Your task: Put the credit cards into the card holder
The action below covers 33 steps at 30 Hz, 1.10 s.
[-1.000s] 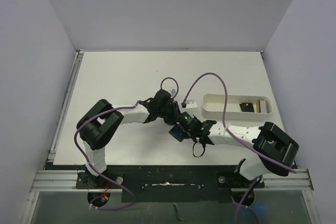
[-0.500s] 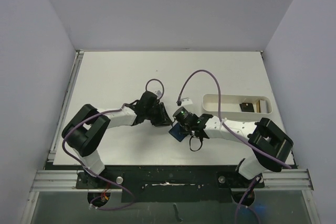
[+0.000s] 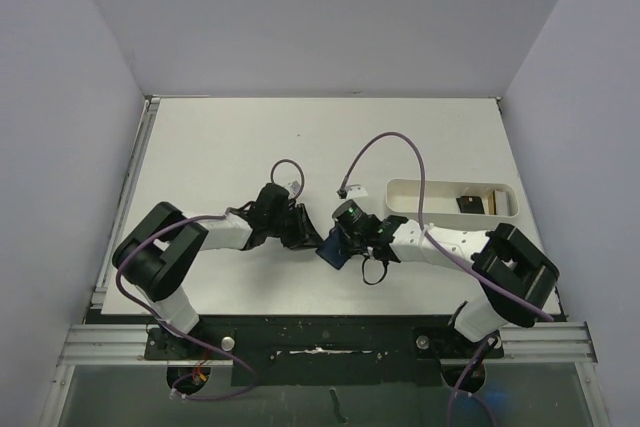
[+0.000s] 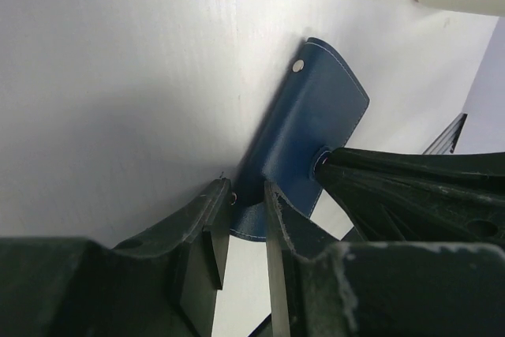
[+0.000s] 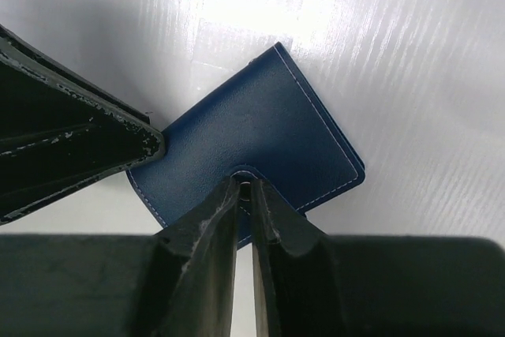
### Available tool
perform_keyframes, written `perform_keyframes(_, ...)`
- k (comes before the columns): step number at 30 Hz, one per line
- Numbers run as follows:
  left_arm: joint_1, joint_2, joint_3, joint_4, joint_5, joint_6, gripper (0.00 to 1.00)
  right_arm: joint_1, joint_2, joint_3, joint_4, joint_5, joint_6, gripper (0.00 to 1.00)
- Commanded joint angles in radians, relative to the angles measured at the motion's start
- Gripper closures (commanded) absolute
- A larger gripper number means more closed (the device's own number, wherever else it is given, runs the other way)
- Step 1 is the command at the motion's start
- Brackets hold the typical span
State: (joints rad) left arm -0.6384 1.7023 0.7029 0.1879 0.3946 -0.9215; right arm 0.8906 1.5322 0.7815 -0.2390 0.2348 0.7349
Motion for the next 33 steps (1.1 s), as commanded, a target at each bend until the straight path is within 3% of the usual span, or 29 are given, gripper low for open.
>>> perform_keyframes(1, -0.01, -0.011, -0.029, 0.076, 0.064, -0.017, 0.77, 0.003, -0.002, 0.011, -0.214, -0.037, 0.0, 0.84)
perform_keyframes(7, -0.03, -0.013, -0.069, 0.15, 0.111, -0.067, 0.78, -0.053, -0.162, 0.015, -0.135, -0.046, 0.016, 0.72)
perform_keyframes(15, -0.078, -0.008, -0.069, 0.224, 0.16, -0.13, 0.78, -0.075, -0.33, -0.047, -0.11, -0.044, 0.079, 0.72)
perform_keyframes(22, -0.087, 0.013, -0.075, 0.324, 0.185, -0.181, 0.78, -0.067, -0.305, -0.08, -0.07, -0.073, 0.086, 0.68)
perform_keyframes(31, -0.066, -0.037, -0.06, 0.199, 0.081, -0.117, 0.78, -0.058, -0.209, -0.094, 0.013, -0.102, 0.083, 0.69)
perform_keyframes(33, -0.065, -0.079, -0.051, 0.141, 0.03, -0.085, 0.73, -0.058, -0.194, -0.099, 0.024, -0.108, 0.083, 0.69)
